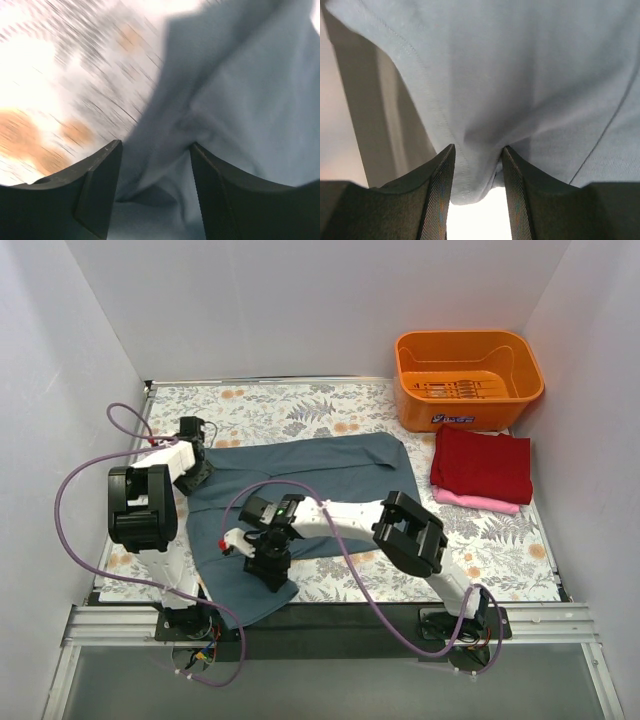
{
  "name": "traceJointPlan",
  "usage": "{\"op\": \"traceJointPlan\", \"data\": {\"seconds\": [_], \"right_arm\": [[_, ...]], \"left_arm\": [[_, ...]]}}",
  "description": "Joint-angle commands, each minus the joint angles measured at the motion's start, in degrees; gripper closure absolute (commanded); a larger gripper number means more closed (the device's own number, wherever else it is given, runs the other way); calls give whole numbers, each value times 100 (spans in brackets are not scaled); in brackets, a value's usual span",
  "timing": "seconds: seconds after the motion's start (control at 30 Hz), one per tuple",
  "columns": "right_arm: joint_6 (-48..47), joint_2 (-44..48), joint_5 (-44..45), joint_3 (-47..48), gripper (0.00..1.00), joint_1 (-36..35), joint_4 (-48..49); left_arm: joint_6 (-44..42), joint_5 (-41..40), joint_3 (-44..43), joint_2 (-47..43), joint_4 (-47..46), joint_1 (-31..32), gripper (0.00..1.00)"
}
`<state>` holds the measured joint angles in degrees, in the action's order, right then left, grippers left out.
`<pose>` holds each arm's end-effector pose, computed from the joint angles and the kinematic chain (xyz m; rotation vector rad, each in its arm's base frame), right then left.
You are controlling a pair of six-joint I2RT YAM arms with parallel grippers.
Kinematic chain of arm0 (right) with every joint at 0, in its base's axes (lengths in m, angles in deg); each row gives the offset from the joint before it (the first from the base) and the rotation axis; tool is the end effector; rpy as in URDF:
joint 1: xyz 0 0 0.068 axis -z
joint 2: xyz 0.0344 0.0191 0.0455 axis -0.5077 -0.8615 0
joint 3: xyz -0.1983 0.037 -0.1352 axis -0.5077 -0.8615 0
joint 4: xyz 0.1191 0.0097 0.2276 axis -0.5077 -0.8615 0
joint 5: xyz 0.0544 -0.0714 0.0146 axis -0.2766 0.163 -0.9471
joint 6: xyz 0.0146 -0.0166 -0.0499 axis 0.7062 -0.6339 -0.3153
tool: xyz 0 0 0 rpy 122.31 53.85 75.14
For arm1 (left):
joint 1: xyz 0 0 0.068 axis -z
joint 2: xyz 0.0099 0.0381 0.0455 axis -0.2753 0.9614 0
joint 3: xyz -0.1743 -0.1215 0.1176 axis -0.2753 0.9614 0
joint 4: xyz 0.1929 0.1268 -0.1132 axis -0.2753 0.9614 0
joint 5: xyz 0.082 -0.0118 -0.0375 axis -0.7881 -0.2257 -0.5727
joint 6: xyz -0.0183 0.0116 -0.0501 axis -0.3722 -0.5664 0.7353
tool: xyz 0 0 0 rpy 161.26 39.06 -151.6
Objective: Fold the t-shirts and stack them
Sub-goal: Fold the tshirt
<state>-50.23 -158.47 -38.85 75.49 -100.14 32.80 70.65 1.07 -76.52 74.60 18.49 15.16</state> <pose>0.1310 0.4024 0.1405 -2.0556 2.0610 0.8937 0.3375 0.0204 0.1311 -1.7885 1.9068 0.1717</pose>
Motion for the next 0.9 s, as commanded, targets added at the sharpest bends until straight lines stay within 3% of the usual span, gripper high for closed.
{"op": "traceJointPlan", "data": {"seconds": [0.0,0.17,0.27,0.4,0.6,0.7,0.87], "right_arm": [[-198,-516,-115,681,58,-472,-676],[30,-491,-90,1526,55,-464,-677],[179,71,630,1186,52,-210,-615],[574,1176,1789,309,49,911,-317],[1330,2241,2231,-906,41,2994,650],[1735,2410,2206,-1223,40,3830,1229],[1910,2121,1977,-1453,42,4650,1810]], "left_arm": [[-421,-550,-161,169,36,-559,46],[-606,-245,-267,-391,-87,-604,31],[-580,11,-144,-1076,-96,-604,27],[-457,205,329,-1990,-78,-604,25],[-220,468,1086,-2520,-52,-604,24],[-228,505,1455,-2530,-157,-604,23],[-281,653,1632,-2416,-333,-604,23]]}}
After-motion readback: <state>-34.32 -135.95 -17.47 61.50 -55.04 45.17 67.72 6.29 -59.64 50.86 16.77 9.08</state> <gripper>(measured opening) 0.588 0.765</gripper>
